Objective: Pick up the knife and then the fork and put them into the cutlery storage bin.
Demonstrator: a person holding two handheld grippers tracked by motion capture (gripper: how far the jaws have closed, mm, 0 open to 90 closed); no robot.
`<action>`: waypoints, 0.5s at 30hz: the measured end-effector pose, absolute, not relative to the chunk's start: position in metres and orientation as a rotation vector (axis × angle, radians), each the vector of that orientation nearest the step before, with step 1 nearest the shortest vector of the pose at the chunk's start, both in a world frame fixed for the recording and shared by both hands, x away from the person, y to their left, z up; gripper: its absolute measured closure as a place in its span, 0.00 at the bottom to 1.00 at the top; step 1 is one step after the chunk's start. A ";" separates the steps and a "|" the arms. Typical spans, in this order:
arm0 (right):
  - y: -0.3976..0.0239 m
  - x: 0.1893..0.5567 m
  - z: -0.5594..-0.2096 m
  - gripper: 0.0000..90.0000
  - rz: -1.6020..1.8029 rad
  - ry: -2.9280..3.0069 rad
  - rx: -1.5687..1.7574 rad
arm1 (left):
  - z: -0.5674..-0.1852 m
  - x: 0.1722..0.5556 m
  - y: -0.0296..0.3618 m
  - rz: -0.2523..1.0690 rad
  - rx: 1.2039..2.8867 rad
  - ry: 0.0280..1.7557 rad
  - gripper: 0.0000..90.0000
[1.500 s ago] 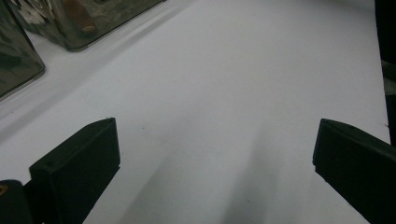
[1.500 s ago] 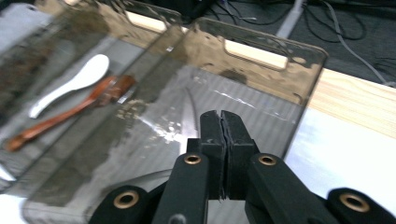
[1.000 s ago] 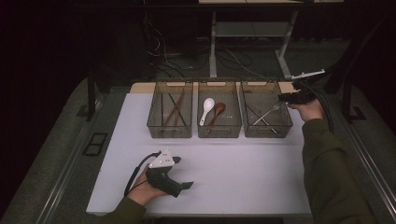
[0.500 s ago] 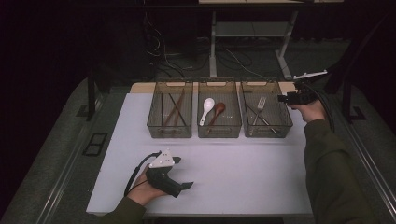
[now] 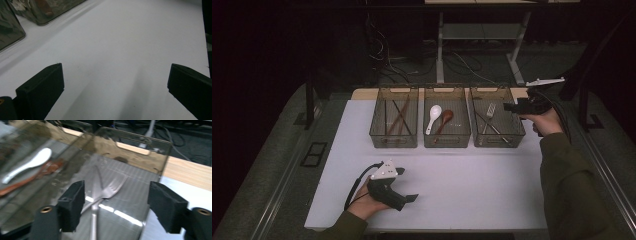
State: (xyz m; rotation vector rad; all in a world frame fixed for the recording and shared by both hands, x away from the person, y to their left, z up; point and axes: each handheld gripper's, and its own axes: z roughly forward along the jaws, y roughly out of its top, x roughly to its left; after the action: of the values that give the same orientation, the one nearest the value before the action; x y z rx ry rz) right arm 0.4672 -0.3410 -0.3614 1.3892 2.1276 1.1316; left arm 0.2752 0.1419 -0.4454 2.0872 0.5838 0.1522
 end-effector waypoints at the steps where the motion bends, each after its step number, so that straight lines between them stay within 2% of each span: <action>1: -0.340 0.465 -0.361 0.29 1.130 2.123 1.380 | -0.445 0.275 0.142 0.153 2.086 0.585 0.00; 7: -0.335 0.448 -0.360 0.23 1.191 2.096 1.354 | -0.445 0.275 0.143 0.157 2.081 0.595 0.00; 15: -0.330 0.417 -0.364 0.20 1.223 2.102 1.291 | -0.444 0.275 0.146 0.164 2.083 0.598 0.00</action>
State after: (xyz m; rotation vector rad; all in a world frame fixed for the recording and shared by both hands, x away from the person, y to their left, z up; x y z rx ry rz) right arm 0.4175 -0.3305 -0.3644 1.2907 2.1015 1.2227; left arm 0.2753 0.1459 -0.4445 2.0828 0.5984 0.1640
